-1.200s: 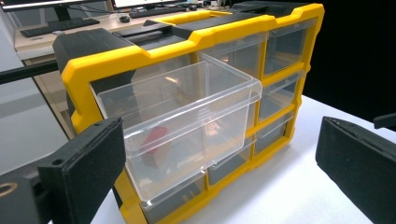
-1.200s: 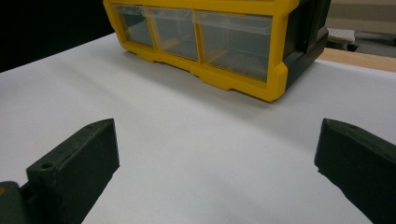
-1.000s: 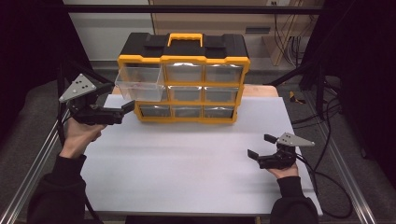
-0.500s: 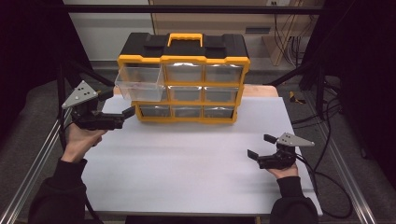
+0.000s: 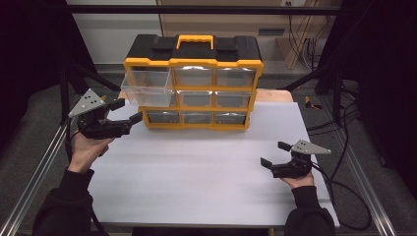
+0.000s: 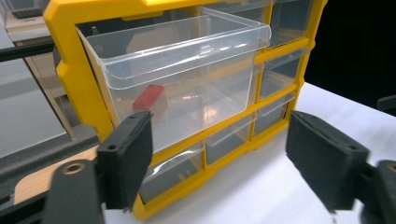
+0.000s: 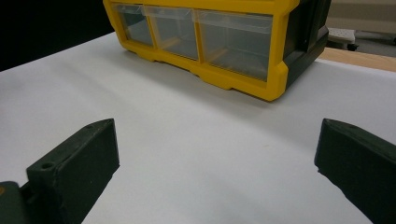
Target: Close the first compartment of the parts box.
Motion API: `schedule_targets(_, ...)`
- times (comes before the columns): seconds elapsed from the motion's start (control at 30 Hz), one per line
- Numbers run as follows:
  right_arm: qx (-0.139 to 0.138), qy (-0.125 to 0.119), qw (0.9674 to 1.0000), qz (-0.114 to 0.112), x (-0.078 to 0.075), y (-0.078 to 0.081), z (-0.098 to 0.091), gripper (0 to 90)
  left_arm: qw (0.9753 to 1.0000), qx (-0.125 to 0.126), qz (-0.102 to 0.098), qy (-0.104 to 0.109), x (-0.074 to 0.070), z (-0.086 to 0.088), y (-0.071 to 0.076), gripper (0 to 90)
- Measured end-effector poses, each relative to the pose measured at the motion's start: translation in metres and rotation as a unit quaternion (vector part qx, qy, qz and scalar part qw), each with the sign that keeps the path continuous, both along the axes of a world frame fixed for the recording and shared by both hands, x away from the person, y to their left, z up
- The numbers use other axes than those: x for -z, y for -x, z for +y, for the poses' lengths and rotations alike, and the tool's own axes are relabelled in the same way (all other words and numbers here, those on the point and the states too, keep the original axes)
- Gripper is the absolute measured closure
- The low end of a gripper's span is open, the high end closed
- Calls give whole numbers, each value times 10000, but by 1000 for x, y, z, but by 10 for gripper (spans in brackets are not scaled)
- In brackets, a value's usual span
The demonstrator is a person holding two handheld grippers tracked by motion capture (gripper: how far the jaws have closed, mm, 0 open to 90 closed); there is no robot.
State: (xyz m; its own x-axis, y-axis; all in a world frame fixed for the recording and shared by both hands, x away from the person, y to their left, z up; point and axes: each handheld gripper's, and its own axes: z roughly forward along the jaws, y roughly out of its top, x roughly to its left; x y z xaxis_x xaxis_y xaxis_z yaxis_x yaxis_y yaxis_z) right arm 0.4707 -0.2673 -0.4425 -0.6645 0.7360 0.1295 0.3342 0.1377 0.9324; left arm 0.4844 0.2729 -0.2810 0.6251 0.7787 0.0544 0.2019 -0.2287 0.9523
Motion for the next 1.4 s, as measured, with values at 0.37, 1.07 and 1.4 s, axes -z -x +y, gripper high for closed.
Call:
schedule_targets(0.37, -4, 19, 10000, 21, 0, 0, 0, 3, 10000, 25, 53, -61, 5, -5, -3, 442)
schedule_targets(1.07, -13, 13, 10000, 17, 0, 0, 0, 3, 9998, -101, -12, -167, 5, -14, -13, 772)
schedule_targets(1.4, -4, 17, 10000, 9, 0, 0, 0, 3, 9996, -156, 90, -197, 8, -14, -20, 874)
